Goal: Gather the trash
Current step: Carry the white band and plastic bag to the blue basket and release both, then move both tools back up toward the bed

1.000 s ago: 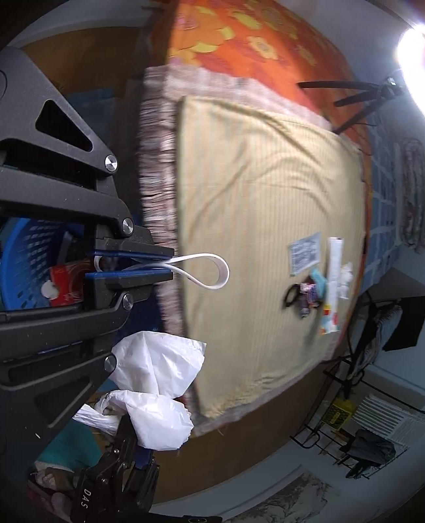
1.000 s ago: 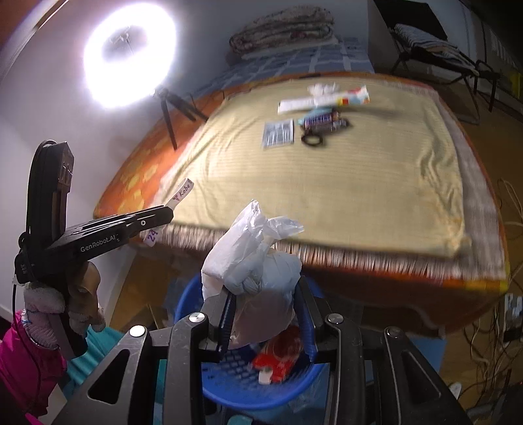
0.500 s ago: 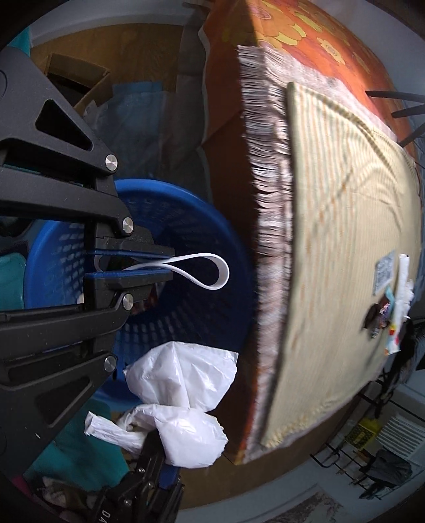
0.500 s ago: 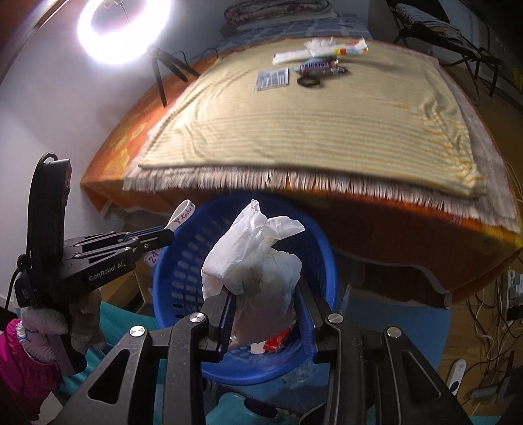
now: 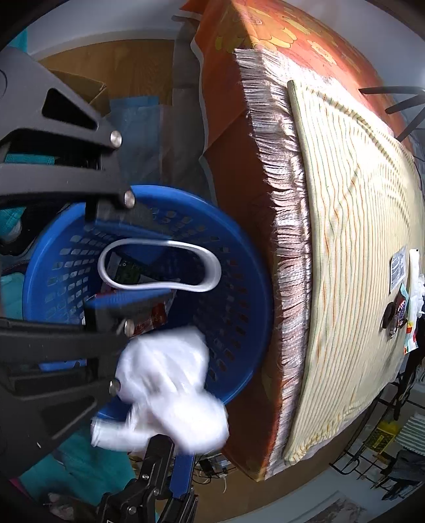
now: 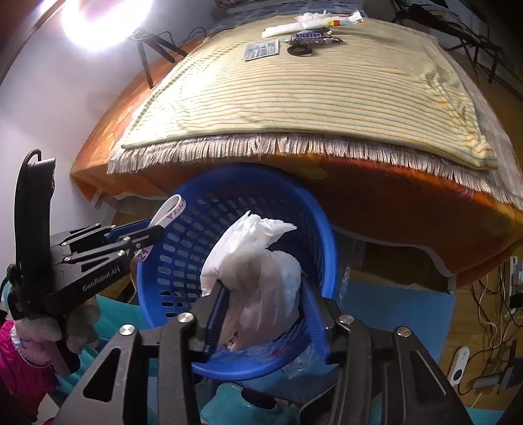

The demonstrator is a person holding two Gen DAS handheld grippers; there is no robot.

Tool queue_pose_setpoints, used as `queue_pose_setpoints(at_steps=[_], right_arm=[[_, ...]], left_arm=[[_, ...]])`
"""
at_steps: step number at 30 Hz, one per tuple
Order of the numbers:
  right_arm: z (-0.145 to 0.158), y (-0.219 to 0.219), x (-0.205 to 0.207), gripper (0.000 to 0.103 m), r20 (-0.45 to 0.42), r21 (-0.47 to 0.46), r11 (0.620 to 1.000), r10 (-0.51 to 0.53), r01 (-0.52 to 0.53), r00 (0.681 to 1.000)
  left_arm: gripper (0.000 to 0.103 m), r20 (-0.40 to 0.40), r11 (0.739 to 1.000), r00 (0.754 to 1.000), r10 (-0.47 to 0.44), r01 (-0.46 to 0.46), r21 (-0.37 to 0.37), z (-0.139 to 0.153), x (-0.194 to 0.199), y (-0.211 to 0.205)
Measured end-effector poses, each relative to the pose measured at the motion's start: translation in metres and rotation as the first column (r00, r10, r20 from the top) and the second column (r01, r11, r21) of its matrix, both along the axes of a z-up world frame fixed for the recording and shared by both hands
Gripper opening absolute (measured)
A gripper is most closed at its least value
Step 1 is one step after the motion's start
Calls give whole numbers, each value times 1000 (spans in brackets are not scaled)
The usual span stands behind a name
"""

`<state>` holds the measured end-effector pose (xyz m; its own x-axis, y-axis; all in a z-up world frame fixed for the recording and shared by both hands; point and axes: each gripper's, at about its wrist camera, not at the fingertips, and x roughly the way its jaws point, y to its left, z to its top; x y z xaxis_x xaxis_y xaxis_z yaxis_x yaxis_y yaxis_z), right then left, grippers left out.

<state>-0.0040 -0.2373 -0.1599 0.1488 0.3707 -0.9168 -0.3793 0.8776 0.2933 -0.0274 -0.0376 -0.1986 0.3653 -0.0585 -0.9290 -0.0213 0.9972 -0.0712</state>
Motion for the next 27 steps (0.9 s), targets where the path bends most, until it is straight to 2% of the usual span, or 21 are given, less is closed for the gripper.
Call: queue_pose_setpoints(at_steps=[4, 7, 12, 20, 27], right_arm=[[1, -1, -1, 55, 6, 3, 1000, -2, 2, 1000], [1, 0, 0, 55, 3, 6, 1000, -4, 4, 1000], [1, -1, 0, 55, 4, 6, 1000, -8, 8, 1000], [5, -9, 7, 56, 12, 19, 998, -53, 53, 999], [10, -18, 17, 56, 17, 34, 995, -93, 93, 995]], left_arm=[[33, 3, 1000, 1000, 8, -8, 5, 1, 2, 0], [40, -13, 1000, 1000, 9, -9, 7, 1, 3, 2], [40, -27, 999, 999, 24, -23, 29, -2, 4, 5], [40, -16, 999, 1000, 12, -13, -50, 6, 7, 7], [40, -2, 997, 1000, -8, 8, -81, 16, 15, 3]])
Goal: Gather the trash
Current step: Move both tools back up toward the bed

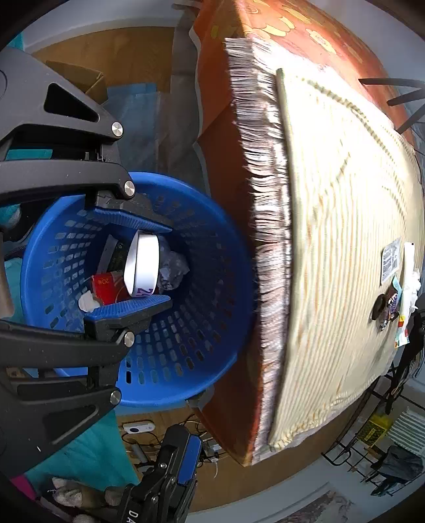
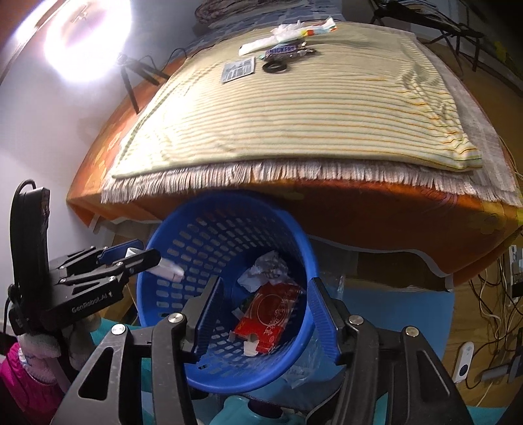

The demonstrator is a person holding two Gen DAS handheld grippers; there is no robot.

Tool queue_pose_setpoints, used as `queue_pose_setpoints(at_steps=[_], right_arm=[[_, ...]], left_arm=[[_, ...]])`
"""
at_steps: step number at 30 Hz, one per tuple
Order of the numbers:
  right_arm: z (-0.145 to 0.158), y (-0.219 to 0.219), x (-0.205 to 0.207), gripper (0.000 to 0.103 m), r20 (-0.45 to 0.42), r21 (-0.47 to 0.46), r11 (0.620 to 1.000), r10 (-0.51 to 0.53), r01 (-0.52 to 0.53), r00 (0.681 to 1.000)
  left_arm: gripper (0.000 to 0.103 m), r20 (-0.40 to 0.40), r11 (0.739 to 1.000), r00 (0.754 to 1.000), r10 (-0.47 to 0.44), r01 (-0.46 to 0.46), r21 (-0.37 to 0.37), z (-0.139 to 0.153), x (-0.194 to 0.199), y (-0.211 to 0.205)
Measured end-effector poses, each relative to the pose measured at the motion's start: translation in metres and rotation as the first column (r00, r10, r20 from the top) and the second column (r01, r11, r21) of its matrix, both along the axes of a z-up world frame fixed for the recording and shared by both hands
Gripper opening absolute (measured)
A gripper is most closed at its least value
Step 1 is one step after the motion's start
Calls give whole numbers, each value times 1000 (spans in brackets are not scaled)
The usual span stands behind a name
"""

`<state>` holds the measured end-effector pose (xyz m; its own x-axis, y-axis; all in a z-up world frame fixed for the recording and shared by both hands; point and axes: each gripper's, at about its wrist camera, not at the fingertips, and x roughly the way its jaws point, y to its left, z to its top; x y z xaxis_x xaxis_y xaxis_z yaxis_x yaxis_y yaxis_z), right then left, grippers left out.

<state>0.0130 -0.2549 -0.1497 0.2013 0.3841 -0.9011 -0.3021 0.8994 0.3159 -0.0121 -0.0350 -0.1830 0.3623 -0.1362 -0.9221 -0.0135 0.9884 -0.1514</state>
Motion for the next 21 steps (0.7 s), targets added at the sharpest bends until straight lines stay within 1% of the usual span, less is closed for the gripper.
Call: queue_pose_setpoints(at_steps=[2, 5, 8, 10, 11, 13, 14, 15, 21], right_arm=[[2, -2, 4, 56, 1, 4, 1000, -5, 5, 1000], [9, -2, 14, 59, 22, 2, 1000, -5, 5, 1000], [17, -1, 24, 66, 53, -2, 1000, -6, 6, 999], [23, -1, 34, 74, 75, -2, 1000, -8, 8, 997], [25, 0, 40, 75, 85, 0, 1000, -8, 8, 996], [31, 1, 54, 81, 102, 4, 1000, -7, 6, 995], [33, 1, 62, 84, 106, 5, 1000, -2, 1, 994], [35, 2, 68, 87, 105, 6, 1000, 3, -4, 994], [47, -3, 111, 87, 137, 19, 999, -42, 39, 990]], left_arm=[[41, 8, 1000, 1000, 8, -8, 3, 5, 6, 0], [57, 38, 1000, 999, 23, -24, 10, 14, 14, 5], [58, 68, 999, 997, 41, -43, 22, 24, 26, 10], [58, 82, 998, 995, 49, -52, 30, 30, 35, 14], [58, 91, 998, 994, 53, -57, 37, 34, 41, 16], [66, 103, 997, 993, 58, -63, 46, 41, 55, 20], [73, 112, 996, 992, 61, -67, 55, 44, 61, 21], [73, 124, 996, 990, 61, -69, 56, 47, 68, 23], [73, 172, 996, 982, 77, -85, 40, 64, 109, 33]])
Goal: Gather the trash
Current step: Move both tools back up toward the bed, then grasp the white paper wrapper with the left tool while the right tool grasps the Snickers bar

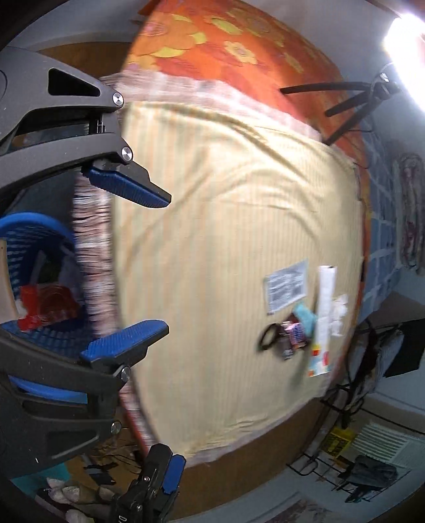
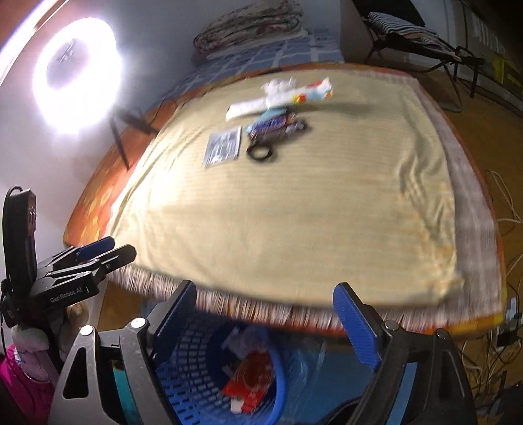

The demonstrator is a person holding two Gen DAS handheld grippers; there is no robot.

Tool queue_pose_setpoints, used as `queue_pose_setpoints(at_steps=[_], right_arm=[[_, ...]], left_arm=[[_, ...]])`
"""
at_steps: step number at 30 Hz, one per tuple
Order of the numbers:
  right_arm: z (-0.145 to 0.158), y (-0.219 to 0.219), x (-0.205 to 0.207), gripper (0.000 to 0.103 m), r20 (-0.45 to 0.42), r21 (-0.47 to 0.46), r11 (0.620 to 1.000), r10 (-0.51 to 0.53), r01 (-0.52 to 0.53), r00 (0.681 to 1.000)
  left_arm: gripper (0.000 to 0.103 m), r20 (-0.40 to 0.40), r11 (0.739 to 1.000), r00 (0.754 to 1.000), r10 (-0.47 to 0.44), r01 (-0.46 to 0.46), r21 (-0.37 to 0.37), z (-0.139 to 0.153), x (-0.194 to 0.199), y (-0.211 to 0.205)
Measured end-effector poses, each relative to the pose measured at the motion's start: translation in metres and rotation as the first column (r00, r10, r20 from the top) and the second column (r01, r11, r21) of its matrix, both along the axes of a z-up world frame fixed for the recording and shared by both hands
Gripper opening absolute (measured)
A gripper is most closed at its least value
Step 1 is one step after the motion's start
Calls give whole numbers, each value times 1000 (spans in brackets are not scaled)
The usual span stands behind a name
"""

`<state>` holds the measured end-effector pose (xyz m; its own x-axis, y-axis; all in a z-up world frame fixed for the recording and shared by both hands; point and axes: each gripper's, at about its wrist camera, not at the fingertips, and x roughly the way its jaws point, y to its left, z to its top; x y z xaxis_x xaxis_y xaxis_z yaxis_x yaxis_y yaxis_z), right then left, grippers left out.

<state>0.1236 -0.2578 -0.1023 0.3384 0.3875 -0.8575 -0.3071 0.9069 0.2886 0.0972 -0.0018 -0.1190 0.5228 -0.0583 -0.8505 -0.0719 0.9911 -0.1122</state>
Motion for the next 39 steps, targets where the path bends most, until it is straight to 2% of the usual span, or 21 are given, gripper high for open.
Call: queue_pose_setpoints(at_steps=[8, 12, 17, 25, 30, 34, 39], right_arm=[[11, 1, 52, 88, 37, 15, 1000, -29, 28, 999], [10, 3, 76, 92, 24, 33, 999, -32, 31, 999], [6, -1, 104, 92, 18, 47, 995, -84, 83, 996], [-14, 2, 146, 92, -105, 157, 975, -144, 159, 984], [-36, 12, 170, 92, -211, 213, 951, -179, 224, 961], [-47, 22, 184, 90, -241, 217, 942, -202, 255, 949], [-53, 36, 200, 88, -244, 189, 942, -228, 277, 943]], left_arm=[[76, 39, 999, 999, 8, -10, 54, 18, 50, 10], [80, 17, 997, 1000, -13, 12, 74, 16, 76, 8], [83, -19, 998, 999, -28, 29, 54, 5, 104, 5], [83, -67, 999, 996, -52, 53, 0, -16, 139, -3], [83, -80, 998, 995, -61, 61, -4, -27, 158, -10], [83, -90, 998, 994, -64, 64, 0, -33, 171, -14], [83, -105, 995, 991, -82, 88, 48, -42, 184, -25]])
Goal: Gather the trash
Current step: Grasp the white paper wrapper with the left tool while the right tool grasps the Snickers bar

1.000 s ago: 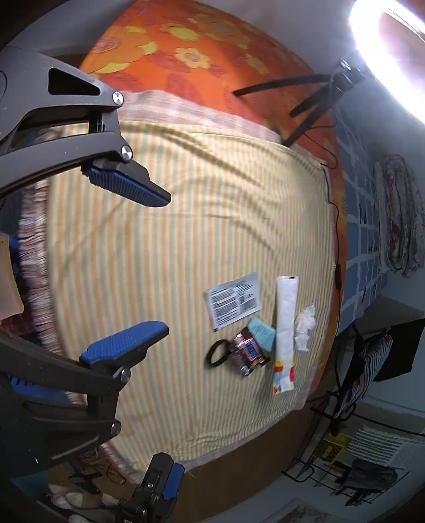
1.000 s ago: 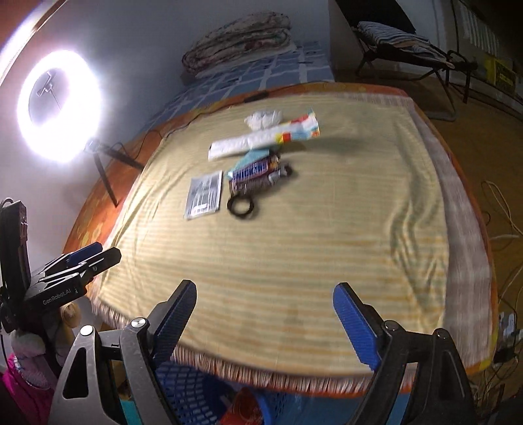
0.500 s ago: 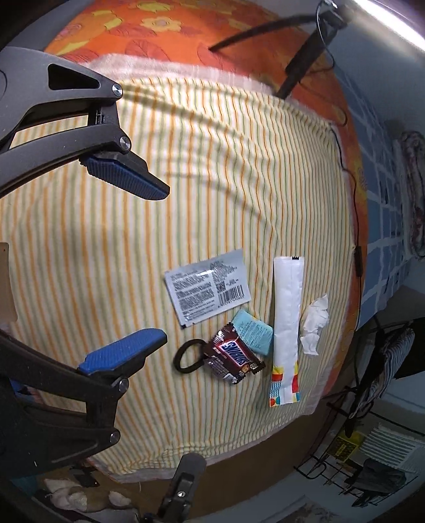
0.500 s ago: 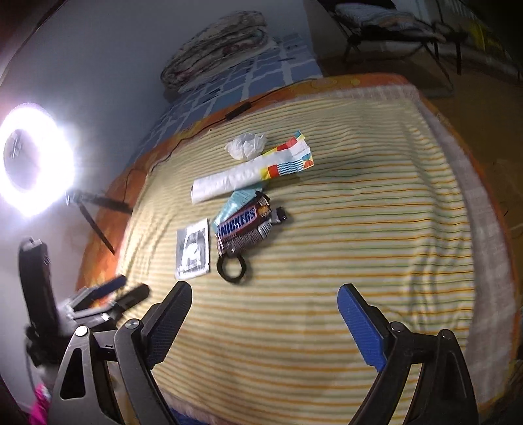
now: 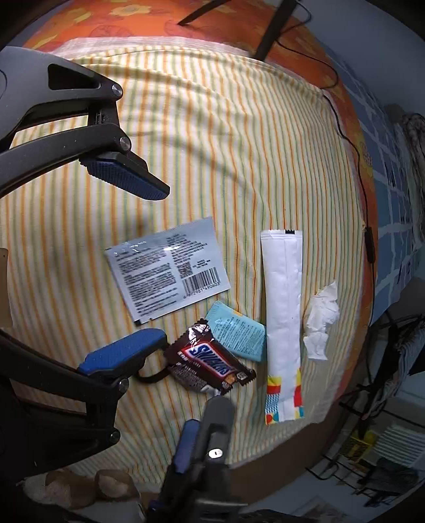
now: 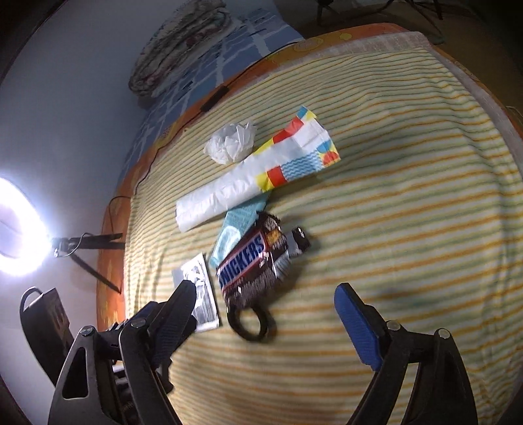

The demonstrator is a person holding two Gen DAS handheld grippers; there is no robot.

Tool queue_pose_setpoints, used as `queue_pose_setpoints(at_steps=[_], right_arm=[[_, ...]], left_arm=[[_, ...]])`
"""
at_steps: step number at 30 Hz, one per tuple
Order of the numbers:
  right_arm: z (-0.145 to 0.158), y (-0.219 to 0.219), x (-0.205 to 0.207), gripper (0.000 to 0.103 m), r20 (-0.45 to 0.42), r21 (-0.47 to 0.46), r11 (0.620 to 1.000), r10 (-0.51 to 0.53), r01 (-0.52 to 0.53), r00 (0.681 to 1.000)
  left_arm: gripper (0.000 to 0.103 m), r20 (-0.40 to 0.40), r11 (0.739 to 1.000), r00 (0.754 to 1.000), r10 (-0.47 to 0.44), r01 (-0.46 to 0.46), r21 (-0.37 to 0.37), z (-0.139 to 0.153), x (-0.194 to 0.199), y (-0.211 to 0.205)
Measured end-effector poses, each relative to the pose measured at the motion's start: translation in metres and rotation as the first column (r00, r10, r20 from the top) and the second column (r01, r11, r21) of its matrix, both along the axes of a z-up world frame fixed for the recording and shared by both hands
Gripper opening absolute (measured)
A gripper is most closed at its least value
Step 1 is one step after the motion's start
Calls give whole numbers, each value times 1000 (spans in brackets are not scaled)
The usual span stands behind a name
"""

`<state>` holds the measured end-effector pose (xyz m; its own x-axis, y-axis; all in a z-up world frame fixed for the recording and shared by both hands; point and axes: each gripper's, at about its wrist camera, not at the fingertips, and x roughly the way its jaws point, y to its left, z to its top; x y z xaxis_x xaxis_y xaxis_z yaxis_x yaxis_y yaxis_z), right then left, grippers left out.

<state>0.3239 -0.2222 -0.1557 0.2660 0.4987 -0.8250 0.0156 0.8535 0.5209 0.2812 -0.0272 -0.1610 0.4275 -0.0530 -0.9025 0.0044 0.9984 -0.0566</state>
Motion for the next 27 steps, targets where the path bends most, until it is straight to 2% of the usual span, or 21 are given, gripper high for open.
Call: queue_pose_setpoints(at_steps=[5, 8, 10, 12, 14, 17, 20, 22, 24, 25, 27], right_arm=[[0, 16, 18, 85, 3, -58, 998, -10, 10, 1000], [0, 24, 25, 84, -2, -105, 994, -1, 1, 1000], [-3, 30, 28, 77, -19, -148, 989, 16, -19, 1000], [-7, 37, 29, 74, -37, -186, 982, 32, -38, 999], [-13, 43, 29, 73, -48, -224, 973, 47, -57, 998], [-11, 51, 28, 69, -26, -285, 955, 78, -82, 997], [-9, 53, 28, 50, -12, -353, 928, 122, -119, 992], [-10, 48, 30, 35, -11, -357, 926, 130, -125, 991], [-11, 37, 31, 31, -15, -338, 934, 118, -116, 993], [-10, 33, 31, 27, -15, -339, 934, 111, -110, 994], [-11, 23, 31, 25, -15, -345, 933, 106, -105, 994]], left_arm=[[83, -9, 998, 1000, 14, -14, 65, -10, 7, -2], [77, -8, 996, 999, 36, -35, 80, -15, 8, 7], [74, 6, 996, 999, 51, -51, 69, -15, 7, 15], [64, 19, 995, 998, 66, -67, 74, -13, 4, 24], [58, 17, 994, 997, 78, -79, 72, -13, 3, 35], [58, 9, 996, 996, 83, -84, 44, -12, 2, 45], [58, 6, 998, 998, 67, -67, 12, -9, 2, 48], [59, 3, 998, 998, 60, -60, 0, -6, 2, 45], [72, -5, 999, 999, 49, -49, -20, -4, 4, 39], [75, -6, 999, 999, 43, -43, -33, -4, 5, 34], [75, -10, 999, 1000, 26, -26, -37, -3, 8, 23]])
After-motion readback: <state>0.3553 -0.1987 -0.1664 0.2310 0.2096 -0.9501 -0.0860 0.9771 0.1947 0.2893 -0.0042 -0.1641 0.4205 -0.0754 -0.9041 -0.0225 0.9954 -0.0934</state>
